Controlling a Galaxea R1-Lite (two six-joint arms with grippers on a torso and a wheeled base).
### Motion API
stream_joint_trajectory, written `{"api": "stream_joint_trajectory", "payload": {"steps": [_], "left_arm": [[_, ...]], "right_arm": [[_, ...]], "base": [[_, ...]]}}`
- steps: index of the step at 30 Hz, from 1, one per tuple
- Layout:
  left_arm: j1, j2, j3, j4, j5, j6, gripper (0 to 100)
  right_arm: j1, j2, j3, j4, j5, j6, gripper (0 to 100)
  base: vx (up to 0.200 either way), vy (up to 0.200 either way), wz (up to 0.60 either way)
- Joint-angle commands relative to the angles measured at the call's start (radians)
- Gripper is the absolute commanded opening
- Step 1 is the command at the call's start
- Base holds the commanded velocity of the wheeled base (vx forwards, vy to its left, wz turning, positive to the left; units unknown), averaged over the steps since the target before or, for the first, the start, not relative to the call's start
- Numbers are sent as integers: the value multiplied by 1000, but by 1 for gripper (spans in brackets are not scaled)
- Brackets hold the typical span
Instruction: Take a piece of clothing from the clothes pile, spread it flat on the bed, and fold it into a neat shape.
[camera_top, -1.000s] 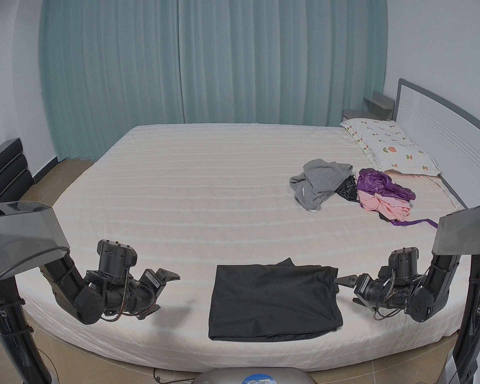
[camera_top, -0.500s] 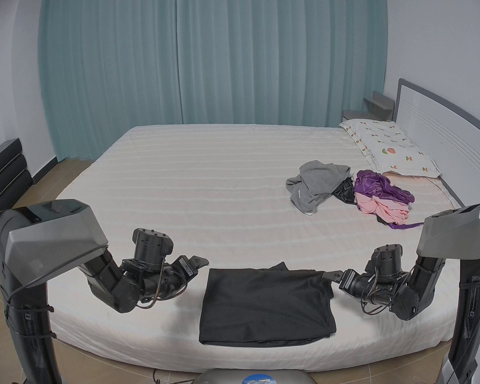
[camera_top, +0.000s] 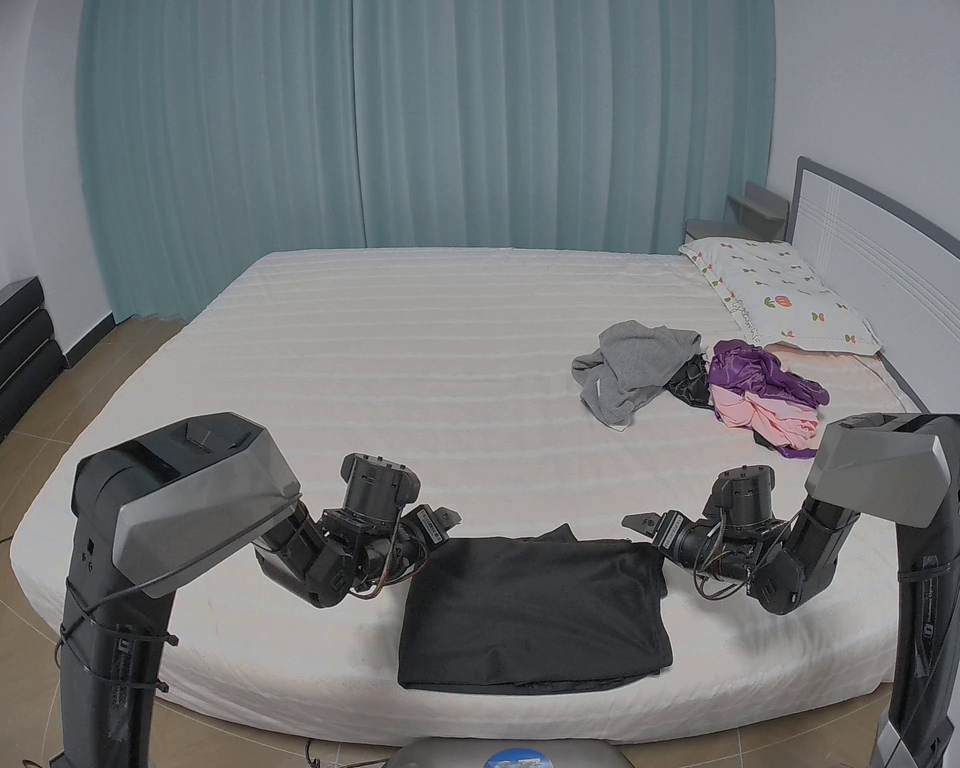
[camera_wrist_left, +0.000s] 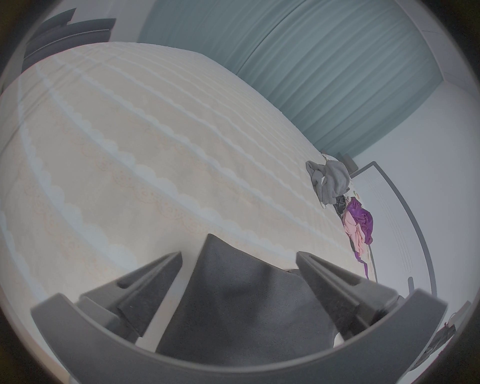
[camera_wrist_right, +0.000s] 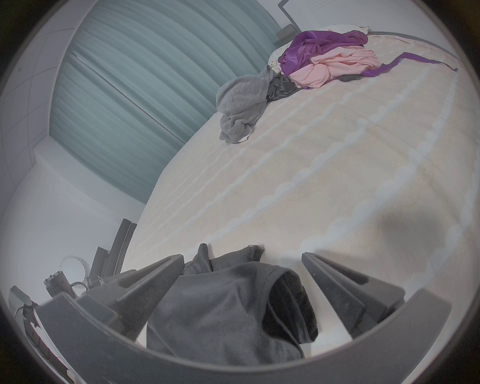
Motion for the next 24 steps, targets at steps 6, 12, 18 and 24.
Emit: {"api": "stream_joint_trajectory", "payload": {"steps": [6, 12, 18, 24], "left_arm": [[-9, 43, -25, 0, 19, 1, 0], [-10, 66, -36, -9, 92, 1, 0], [-2, 61, -22, -58, 100, -15, 0], [-1, 67, -28, -73, 98, -21, 0]], "right_arm": [[19, 56, -41, 0, -3, -4, 100], [20, 58, -41, 2, -22, -13, 100], [19, 55, -50, 25, -58, -50, 100], [14, 59, -72, 48, -61, -48, 100]], "base": [[0, 0, 0], [0, 0, 0], [0, 0, 0], [0, 0, 0]]}}
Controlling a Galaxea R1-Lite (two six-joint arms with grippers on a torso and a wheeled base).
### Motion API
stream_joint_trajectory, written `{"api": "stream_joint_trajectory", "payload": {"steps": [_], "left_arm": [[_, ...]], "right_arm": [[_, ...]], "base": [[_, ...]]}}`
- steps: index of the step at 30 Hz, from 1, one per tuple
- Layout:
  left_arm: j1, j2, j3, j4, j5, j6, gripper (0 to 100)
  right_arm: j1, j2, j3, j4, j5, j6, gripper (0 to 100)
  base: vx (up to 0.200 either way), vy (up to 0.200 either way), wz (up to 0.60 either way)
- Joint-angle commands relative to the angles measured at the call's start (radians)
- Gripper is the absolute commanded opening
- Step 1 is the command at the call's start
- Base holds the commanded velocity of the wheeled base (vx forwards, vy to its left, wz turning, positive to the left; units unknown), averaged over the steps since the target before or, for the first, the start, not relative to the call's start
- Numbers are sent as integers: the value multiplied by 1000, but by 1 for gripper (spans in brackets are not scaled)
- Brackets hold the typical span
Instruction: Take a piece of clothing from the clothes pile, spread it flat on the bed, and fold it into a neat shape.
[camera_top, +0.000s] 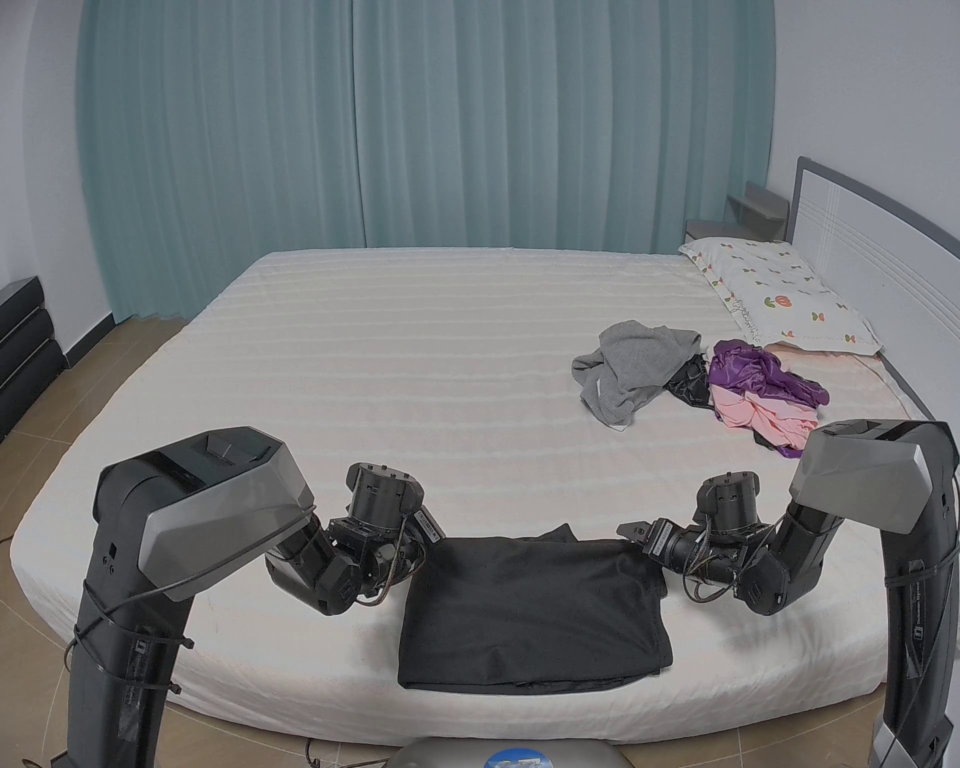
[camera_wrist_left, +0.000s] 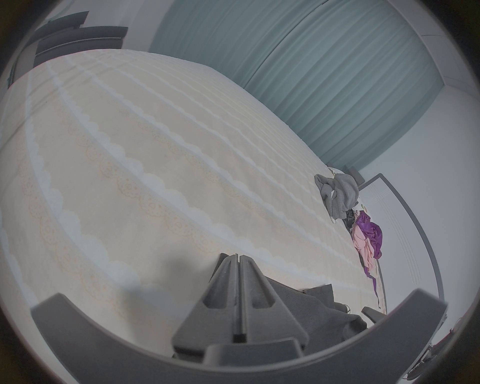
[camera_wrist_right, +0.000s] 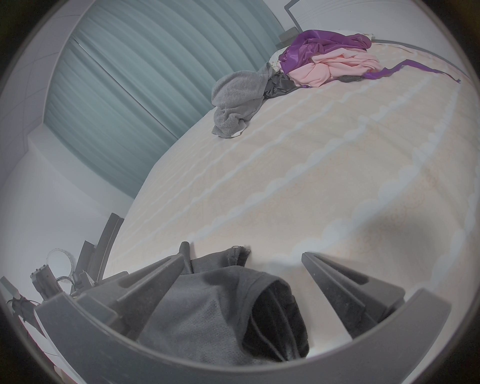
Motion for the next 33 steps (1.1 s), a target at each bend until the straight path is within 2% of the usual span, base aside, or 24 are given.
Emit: {"api": "stream_joint_trajectory", "payload": {"steps": [1, 10, 11, 28, 29, 33], "left_arm": [[2, 3, 0, -2, -1, 1, 0], [3, 6, -4, -3, -1, 0, 0], [3, 6, -3, -3, 1, 0, 0], [3, 30, -26, -11, -2, 35, 0], [3, 30, -24, -12, -2, 33, 100], [3, 29, -23, -11, -2, 33, 100]], "right_arm": [[0, 2, -12, 16, -1, -2, 100], [3, 6, -39, 74, -1, -5, 100], [3, 6, -46, 91, -1, -6, 0], [-24, 2, -67, 85, -21, -3, 0], [-23, 4, -69, 85, -21, -3, 0], [-20, 2, -69, 85, -19, -3, 0]], "base": [[0, 0, 0], [0, 0, 0], [0, 0, 0], [0, 0, 0], [0, 0, 0], [0, 0, 0]]}}
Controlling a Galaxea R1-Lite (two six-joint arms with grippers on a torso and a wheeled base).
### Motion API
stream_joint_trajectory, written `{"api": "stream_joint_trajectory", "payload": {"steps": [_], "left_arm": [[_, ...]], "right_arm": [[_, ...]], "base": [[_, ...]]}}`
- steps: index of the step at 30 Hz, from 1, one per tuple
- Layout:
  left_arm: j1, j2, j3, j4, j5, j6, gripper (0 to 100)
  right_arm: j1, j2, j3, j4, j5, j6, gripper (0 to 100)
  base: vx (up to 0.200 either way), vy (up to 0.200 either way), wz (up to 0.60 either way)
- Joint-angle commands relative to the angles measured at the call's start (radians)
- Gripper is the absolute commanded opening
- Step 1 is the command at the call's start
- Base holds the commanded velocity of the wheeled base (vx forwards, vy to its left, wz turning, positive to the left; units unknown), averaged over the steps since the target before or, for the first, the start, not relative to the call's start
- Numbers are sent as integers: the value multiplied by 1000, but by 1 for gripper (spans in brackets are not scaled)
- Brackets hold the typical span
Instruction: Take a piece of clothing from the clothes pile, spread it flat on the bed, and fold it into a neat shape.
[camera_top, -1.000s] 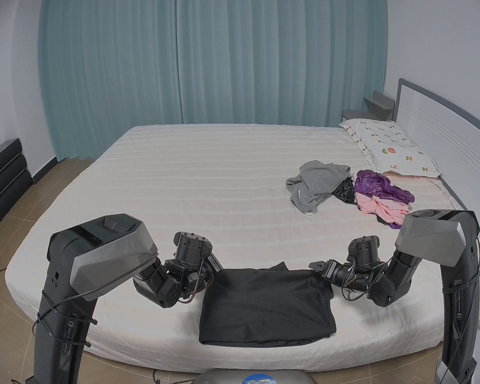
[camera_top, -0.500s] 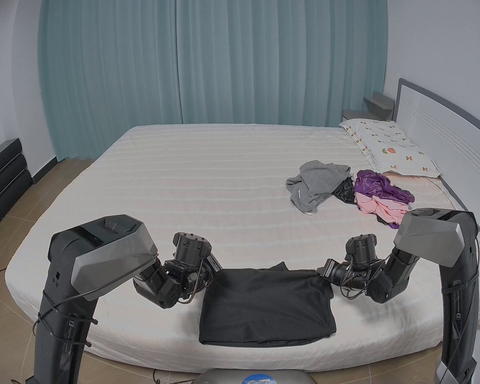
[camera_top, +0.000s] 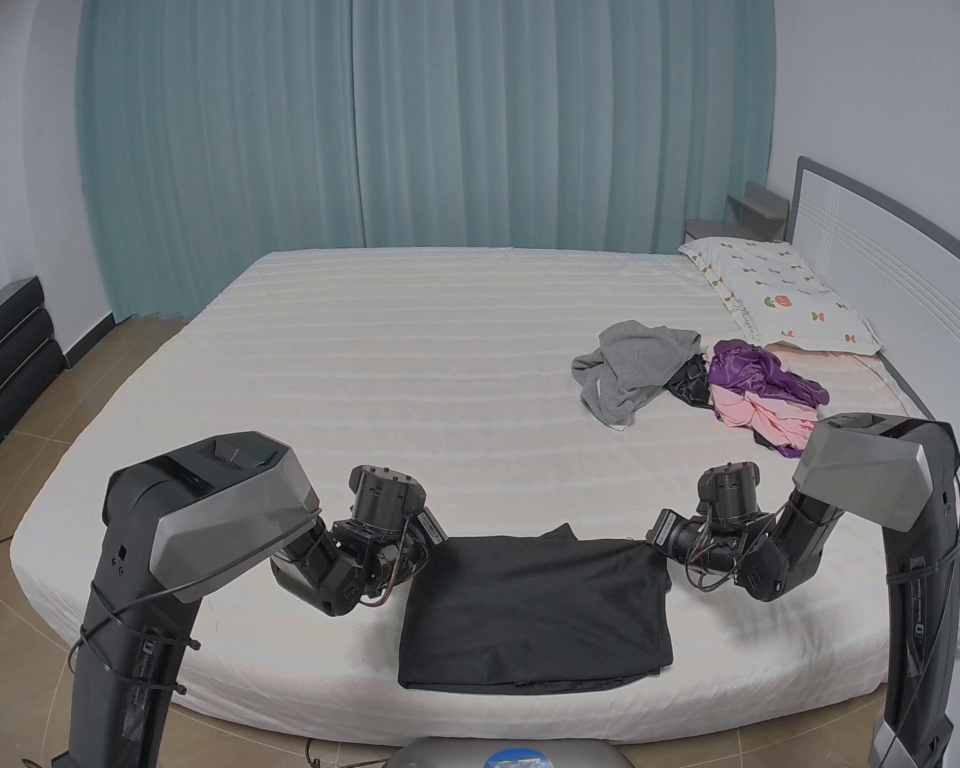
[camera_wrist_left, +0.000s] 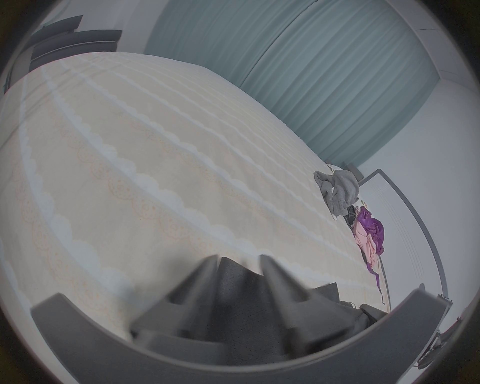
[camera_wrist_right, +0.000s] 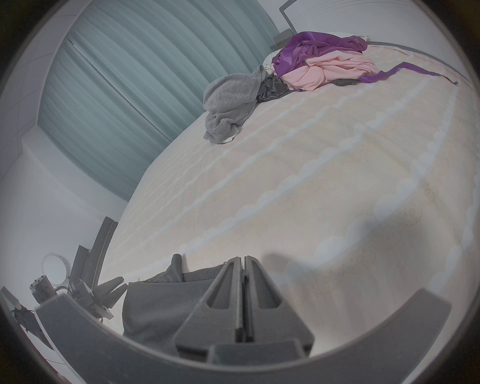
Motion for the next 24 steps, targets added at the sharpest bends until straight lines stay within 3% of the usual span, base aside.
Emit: {"api": "stream_joint_trajectory", "payload": {"steps": [1, 14, 15, 24], "left_arm": [[0, 0, 2, 2, 0, -1, 100], [-12, 11, -5, 2, -12, 68, 100], [-17, 14, -12, 4, -14, 68, 0], [-24, 18, 2, -1, 25, 68, 0]], "right_arm": [[2, -1, 0, 0, 1, 0, 0], [2, 3, -5, 1, 3, -3, 0], [2, 1, -5, 1, 3, -3, 0], [1, -2, -6, -4, 9, -1, 0]], "base": [[0, 0, 0], [0, 0, 0], [0, 0, 0], [0, 0, 0]]}}
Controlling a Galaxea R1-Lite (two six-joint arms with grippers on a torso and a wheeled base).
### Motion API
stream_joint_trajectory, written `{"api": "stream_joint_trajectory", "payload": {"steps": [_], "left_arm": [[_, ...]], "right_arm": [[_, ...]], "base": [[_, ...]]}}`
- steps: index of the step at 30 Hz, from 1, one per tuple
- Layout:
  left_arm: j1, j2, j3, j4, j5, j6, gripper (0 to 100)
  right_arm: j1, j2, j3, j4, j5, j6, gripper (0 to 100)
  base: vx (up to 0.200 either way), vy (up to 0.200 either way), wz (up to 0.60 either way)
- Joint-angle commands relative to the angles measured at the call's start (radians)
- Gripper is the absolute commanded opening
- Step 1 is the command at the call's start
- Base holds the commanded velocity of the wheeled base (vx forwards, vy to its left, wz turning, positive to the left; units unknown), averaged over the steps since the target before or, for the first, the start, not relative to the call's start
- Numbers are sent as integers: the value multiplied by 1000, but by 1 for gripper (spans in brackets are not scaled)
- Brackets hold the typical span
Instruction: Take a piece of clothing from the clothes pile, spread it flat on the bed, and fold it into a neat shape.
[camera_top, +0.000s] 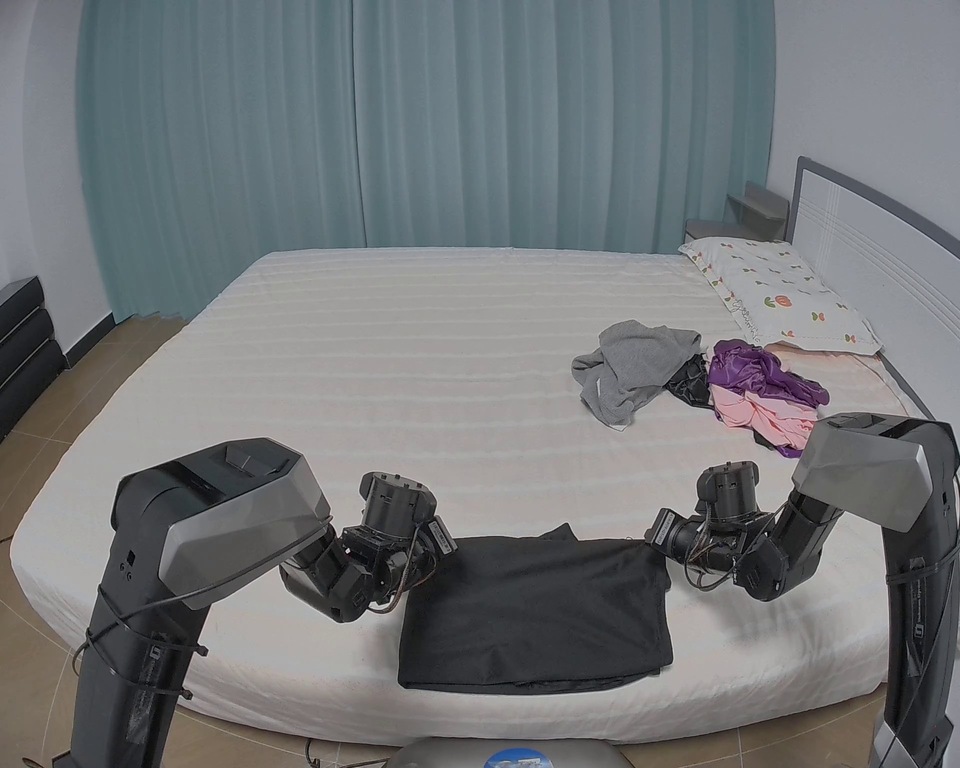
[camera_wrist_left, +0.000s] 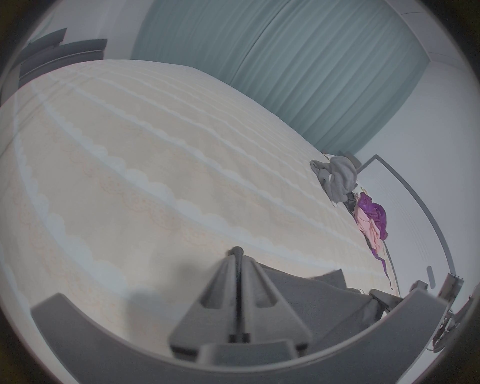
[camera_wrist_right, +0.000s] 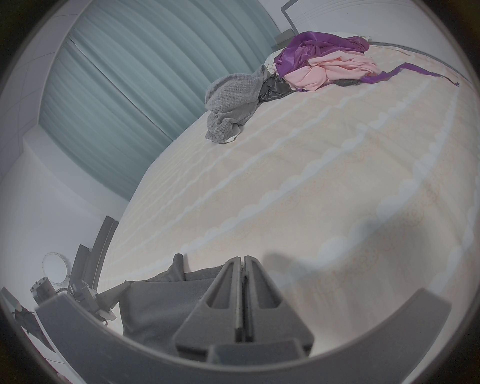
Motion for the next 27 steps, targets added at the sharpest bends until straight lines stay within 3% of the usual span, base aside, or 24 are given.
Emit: {"api": "stream_joint_trajectory", "payload": {"steps": [1, 5, 9, 21, 22, 23, 24, 27], "left_arm": [[-2, 3, 10, -4, 32, -2, 0], [2, 8, 7, -22, 73, -24, 0], [7, 6, 13, -90, 99, -102, 0], [1, 20, 27, -97, 99, -56, 0], [-1, 22, 27, -94, 99, -55, 0], [1, 22, 27, -94, 99, -55, 0], [-1, 20, 25, -93, 98, -55, 100], [-1, 20, 27, -93, 99, -53, 100]], "right_arm": [[-3, -4, -2, -5, 7, 2, 0], [-3, -1, -2, -28, 7, 0, 0], [-6, 11, -7, -65, 7, -3, 0], [1, 73, -74, -51, 7, -38, 0], [1, 73, -68, -57, 12, -52, 100], [1, 73, -65, -59, 16, -57, 100], [3, 71, -62, -61, 19, -58, 100], [1, 47, -54, -73, 27, -46, 100]], "base": [[0, 0, 0], [0, 0, 0], [0, 0, 0], [0, 0, 0], [0, 0, 0], [0, 0, 0], [0, 0, 0], [0, 0, 0]]}}
